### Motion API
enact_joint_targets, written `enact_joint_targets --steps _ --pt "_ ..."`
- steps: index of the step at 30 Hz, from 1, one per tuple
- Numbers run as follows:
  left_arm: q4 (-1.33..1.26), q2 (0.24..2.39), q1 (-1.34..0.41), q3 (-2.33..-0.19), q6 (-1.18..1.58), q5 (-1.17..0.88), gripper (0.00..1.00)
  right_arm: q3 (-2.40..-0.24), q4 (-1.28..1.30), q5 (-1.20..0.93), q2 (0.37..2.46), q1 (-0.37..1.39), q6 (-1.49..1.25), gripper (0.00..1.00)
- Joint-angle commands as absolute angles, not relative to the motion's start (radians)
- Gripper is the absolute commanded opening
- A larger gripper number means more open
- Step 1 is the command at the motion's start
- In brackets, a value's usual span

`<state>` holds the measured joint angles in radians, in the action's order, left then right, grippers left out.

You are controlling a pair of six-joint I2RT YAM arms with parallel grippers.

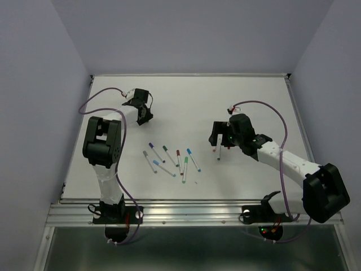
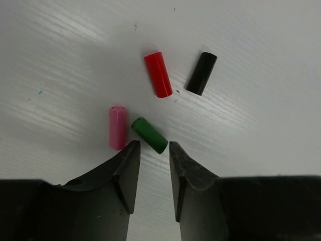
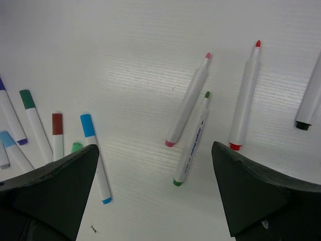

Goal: Open the pen caps

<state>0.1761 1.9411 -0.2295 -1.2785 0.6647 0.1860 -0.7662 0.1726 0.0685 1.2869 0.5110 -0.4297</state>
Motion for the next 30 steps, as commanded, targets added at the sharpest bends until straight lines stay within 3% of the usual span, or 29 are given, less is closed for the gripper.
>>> enact_joint_targets --steps 1,4,9,11,12,14,19,30 --pt "0.202 1.944 -0.236 -1.331 0.663 0.198 0.42 -0.790 0.160 0.043 1.256 0.505 -0.408 1.00" --pt "0.209 1.934 -0.236 -1.330 0.666 0.202 0.49 -0.788 0.158 0.032 1.255 0.505 -0.399 1.00" --pt "0.215 1.890 -0.238 -1.330 0.664 0.192 0.53 -0.798 0.184 -0.043 1.269 0.535 -0.312 1.00" --pt "0.227 1.846 -0.245 -1.335 0.660 0.187 0.62 -0.808 0.192 -0.017 1.275 0.602 -0.285 1.00" --pt "0.229 1.826 -0.250 -1.335 0.658 0.187 0.75 -0.811 0.192 0.017 1.279 0.626 -0.276 1.00" --pt "0.222 1.747 -0.261 -1.316 0.649 0.163 0.86 -0.825 0.196 0.049 1.301 0.678 -0.265 1.00" --pt "0.196 1.532 -0.270 -1.250 0.640 0.144 0.98 -0.874 0.235 0.133 1.383 0.773 -0.256 1.00" --pt "0.169 1.207 -0.273 -1.040 0.638 0.167 0.99 -0.946 0.248 0.118 1.577 0.863 -0.233 1.00"
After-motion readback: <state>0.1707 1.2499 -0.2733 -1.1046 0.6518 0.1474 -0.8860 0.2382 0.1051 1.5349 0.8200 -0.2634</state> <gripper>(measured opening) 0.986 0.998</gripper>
